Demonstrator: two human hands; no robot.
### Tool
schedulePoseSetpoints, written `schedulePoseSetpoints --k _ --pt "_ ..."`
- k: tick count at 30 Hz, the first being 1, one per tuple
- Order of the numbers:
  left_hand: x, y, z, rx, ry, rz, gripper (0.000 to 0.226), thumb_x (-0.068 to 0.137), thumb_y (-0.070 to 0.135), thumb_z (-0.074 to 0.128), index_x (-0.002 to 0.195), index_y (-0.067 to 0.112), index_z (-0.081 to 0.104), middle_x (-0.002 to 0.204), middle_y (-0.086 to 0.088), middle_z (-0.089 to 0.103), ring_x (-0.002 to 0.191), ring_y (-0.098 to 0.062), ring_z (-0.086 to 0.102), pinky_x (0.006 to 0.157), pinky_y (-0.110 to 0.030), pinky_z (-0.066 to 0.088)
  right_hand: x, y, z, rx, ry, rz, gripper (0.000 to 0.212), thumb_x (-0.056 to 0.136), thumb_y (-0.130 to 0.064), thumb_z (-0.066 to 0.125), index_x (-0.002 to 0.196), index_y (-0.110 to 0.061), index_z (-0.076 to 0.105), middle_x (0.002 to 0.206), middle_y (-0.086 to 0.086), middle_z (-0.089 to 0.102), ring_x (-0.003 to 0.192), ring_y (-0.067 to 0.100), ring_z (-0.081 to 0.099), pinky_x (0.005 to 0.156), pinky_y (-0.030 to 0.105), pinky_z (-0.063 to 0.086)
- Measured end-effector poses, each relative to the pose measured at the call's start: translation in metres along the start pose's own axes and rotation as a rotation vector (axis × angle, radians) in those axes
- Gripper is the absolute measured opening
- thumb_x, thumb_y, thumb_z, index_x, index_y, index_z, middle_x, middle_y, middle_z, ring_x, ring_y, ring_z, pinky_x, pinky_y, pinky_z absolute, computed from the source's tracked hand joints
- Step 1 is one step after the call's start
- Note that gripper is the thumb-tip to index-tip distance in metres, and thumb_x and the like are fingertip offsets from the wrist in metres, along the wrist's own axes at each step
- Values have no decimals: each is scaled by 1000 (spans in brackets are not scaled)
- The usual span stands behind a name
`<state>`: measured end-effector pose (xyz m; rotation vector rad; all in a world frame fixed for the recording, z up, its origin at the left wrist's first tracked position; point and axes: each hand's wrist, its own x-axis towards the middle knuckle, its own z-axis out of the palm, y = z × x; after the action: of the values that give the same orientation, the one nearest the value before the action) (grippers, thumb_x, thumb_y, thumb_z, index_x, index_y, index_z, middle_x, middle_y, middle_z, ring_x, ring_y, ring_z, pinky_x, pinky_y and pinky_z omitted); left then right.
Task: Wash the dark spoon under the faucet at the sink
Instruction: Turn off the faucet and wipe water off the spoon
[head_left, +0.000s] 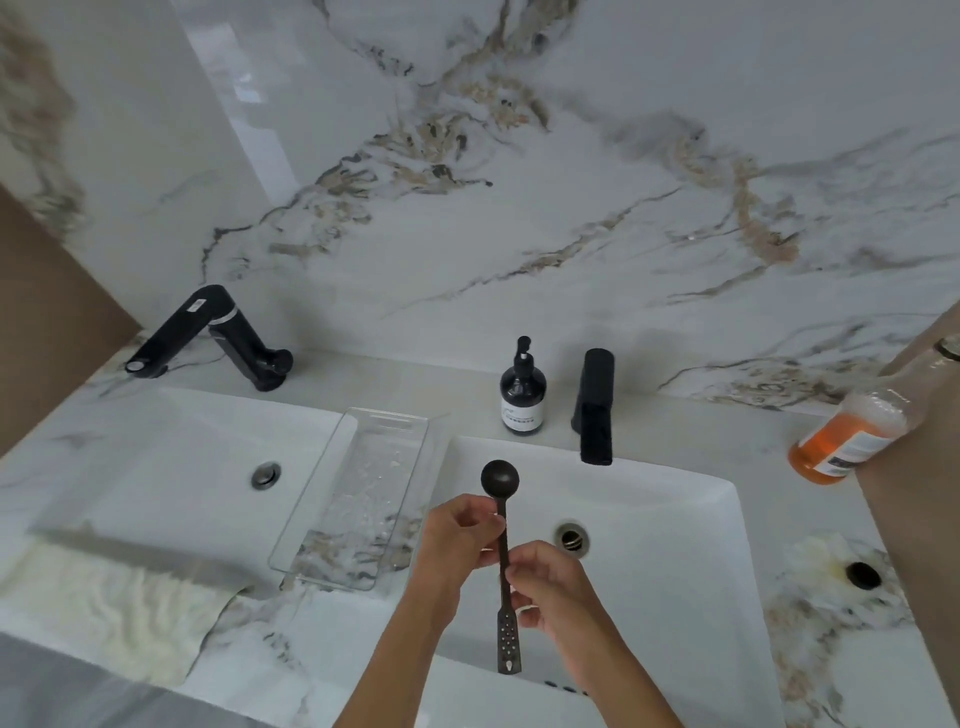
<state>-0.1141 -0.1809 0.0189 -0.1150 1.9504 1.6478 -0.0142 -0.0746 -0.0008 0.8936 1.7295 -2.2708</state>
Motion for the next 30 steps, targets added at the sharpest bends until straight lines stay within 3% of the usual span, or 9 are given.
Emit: schedulePoseSetpoints --k 7,13,18,22,27,30 --pt "44 20 -86 -7 10 18 7 91 1 66 90 2 73 79 -12 69 68 -21 66 65 -29 60 44 -16 85 -118 8 -68 9 91 -6 60 97 -5 66 78 4 70 67 17 63 60 28 47" --pt "98 32 -169 60 -84 -26 6 90 1 68 95 -3 70 81 -10 66 66 -21 64 68 -30 62 86 -21 172 -122 162 -54 8 90 3 57 94 4 64 73 10 63 55 15 56 50 25 44" --pt "131 32 -193 115 -115 -88 6 89 -3 66 93 0 69 81 -12 65 65 -22 62 68 -33 62 120 -16 213 -294 319 -11 13 88 -3 51 87 -2 64 75 11 65 60 17 61 55 29 54" --pt "150 22 -192 174 -124 -158 10 90 -5 64 92 3 68 79 -13 65 62 -21 62 63 -30 62 136 -7 227 -428 418 16 19 87 1 46 84 -3 64 75 10 62 61 20 60 50 25 56" --pt "171 2 -184 242 -35 -222 22 88 -6 62 77 12 66 78 -15 67 67 -30 65 76 -48 64 156 12 236 -551 515 14 23 87 3 44 77 -8 62 72 2 59 66 22 62 61 48 61" --pt "177 -9 -181 320 -8 -203 23 84 -5 60 72 13 65 74 -13 68 63 -30 64 74 -52 63 162 22 241 -572 548 13 23 85 5 40 77 -5 60 69 7 59 64 29 62 59 48 58"
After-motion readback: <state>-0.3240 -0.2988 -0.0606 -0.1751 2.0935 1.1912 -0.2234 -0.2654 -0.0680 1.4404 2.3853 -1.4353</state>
